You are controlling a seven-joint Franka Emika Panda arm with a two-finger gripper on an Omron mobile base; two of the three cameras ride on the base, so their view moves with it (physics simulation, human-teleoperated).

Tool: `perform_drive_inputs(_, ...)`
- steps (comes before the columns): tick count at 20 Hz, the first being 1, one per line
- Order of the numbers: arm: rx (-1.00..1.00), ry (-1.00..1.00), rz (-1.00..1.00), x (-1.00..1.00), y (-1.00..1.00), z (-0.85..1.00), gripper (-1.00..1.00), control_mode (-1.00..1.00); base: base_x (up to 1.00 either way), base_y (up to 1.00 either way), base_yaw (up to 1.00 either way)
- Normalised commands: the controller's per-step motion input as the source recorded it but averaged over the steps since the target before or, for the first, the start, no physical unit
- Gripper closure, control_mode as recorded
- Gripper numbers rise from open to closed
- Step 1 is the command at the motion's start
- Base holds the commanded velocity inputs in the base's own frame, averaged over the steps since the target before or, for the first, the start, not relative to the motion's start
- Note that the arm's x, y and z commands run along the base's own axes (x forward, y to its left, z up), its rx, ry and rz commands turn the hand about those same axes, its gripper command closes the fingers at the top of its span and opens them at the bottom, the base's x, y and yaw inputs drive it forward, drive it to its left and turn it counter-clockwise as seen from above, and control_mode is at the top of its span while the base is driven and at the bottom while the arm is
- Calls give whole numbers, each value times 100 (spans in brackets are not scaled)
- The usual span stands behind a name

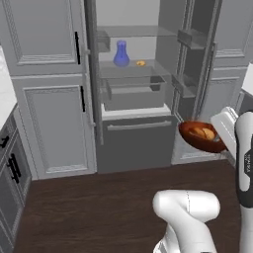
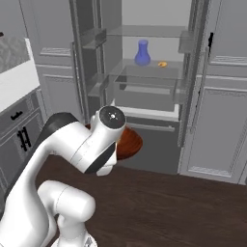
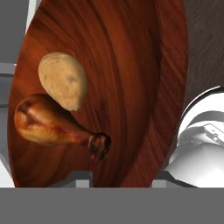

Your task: Pick the chicken drumstick and potato from their plates and place them in the bowl. Then put the bowl in the fridge.

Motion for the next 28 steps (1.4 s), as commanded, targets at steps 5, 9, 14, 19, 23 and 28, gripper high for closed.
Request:
perform_drive_inputs(5,0,0,0,0,0,0,100,100,60,4,5)
perform_drive_inputs(9,0,0,0,0,0,0,100,100,46,22,8)
perform_drive_inputs(14,0,0,0,0,0,0,100,100,81,12,8)
perform_drive_inputs(19,0,0,0,0,0,0,100,100,100,0,7)
perform_drive_inputs(23,0,0,0,0,0,0,100,100,100,0,5)
perform_drive_inputs(28,0,0,0,0,0,0,100,100,100,1,4)
